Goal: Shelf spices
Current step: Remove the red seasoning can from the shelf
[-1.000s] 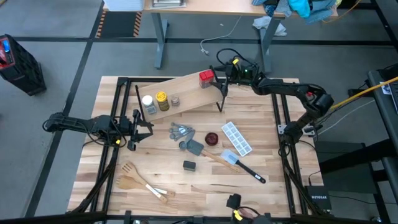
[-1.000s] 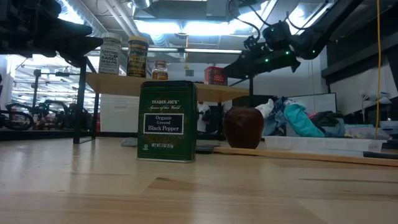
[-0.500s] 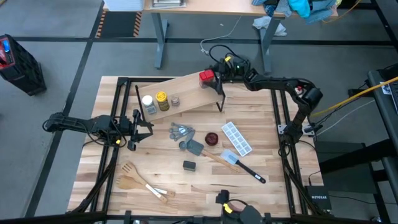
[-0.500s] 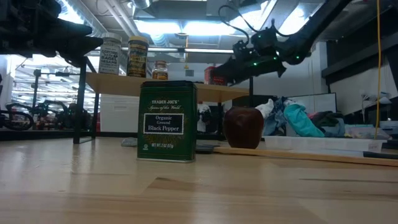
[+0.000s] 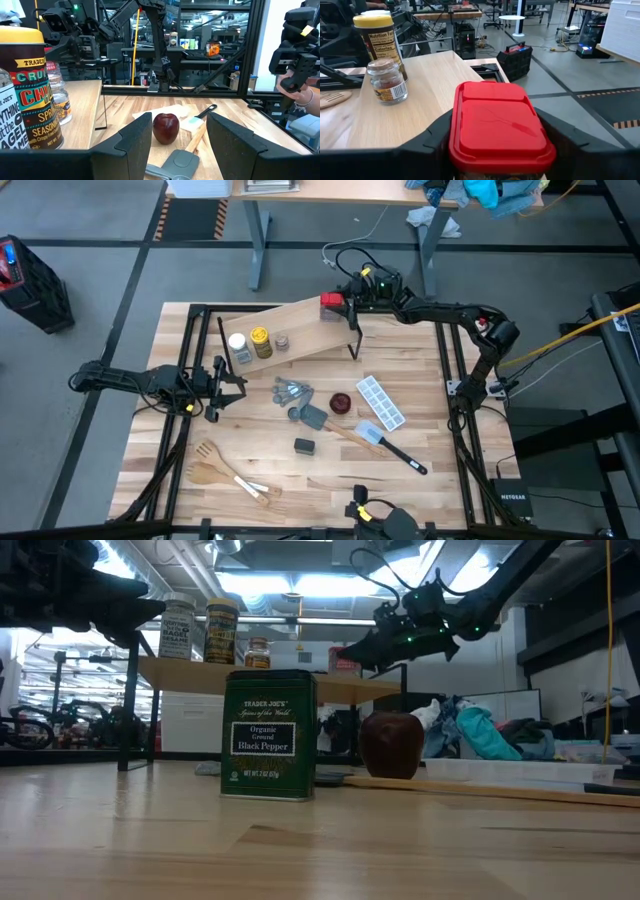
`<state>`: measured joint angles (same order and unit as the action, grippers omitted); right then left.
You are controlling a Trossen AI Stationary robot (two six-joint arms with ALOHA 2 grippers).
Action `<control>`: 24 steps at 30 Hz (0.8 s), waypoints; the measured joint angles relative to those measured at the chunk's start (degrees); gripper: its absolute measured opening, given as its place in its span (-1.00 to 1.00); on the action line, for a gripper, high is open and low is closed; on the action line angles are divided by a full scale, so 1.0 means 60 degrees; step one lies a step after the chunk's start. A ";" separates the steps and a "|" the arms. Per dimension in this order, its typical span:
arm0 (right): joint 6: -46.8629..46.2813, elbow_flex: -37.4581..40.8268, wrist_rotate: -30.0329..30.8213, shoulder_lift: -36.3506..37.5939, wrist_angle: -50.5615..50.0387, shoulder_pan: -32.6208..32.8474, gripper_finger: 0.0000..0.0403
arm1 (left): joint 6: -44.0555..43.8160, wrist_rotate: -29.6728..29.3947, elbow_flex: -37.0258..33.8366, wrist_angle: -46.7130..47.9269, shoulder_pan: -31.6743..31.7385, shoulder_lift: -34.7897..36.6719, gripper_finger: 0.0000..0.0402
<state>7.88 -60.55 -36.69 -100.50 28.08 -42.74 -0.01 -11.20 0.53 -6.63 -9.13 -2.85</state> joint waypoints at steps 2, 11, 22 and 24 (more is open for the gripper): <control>-0.0004 0.0000 -0.0004 0.0002 -0.0026 0.0000 0.06 | 0.0000 0.0000 0.0001 0.0000 0.0000 0.0000 -0.09; -0.0862 0.0040 -0.0591 0.0064 0.0687 0.0000 0.06 | 0.0000 0.0000 -0.0003 0.0000 0.0000 0.0000 -0.09; -0.1526 0.0036 -0.1111 0.1396 0.0511 0.0282 0.06 | 0.0000 0.0000 0.0000 0.0000 0.0001 0.0001 -0.09; -0.1513 0.0036 -0.1159 0.1650 0.0124 0.0566 0.06 | 0.0000 0.0000 -0.0003 0.0000 0.0000 0.0000 -0.09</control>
<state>-1.20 -60.34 -43.64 -90.60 28.83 -39.35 -0.01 -11.20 0.51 -6.63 -9.13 -2.85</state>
